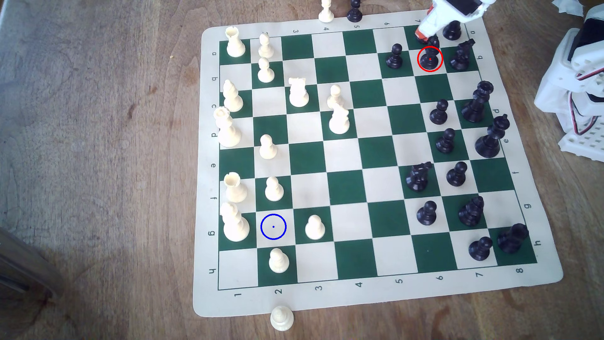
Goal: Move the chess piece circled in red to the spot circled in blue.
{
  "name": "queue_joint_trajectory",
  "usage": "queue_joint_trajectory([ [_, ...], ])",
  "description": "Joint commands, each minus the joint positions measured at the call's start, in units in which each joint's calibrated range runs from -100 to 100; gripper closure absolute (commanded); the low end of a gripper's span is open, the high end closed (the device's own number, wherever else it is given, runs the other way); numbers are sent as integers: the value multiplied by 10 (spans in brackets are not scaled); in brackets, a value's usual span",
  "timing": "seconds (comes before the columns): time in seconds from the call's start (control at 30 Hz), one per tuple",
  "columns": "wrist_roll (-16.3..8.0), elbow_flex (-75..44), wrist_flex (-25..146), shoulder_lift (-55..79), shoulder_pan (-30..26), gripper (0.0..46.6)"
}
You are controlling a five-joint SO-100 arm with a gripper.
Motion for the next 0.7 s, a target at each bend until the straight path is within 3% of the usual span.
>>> queue_joint_trajectory([
  [0.0,9,2,-9,5,16,333],
  [0.13,18,44,-18,1,24,342],
  [0.67,9,114,-101,-16,26,329],
])
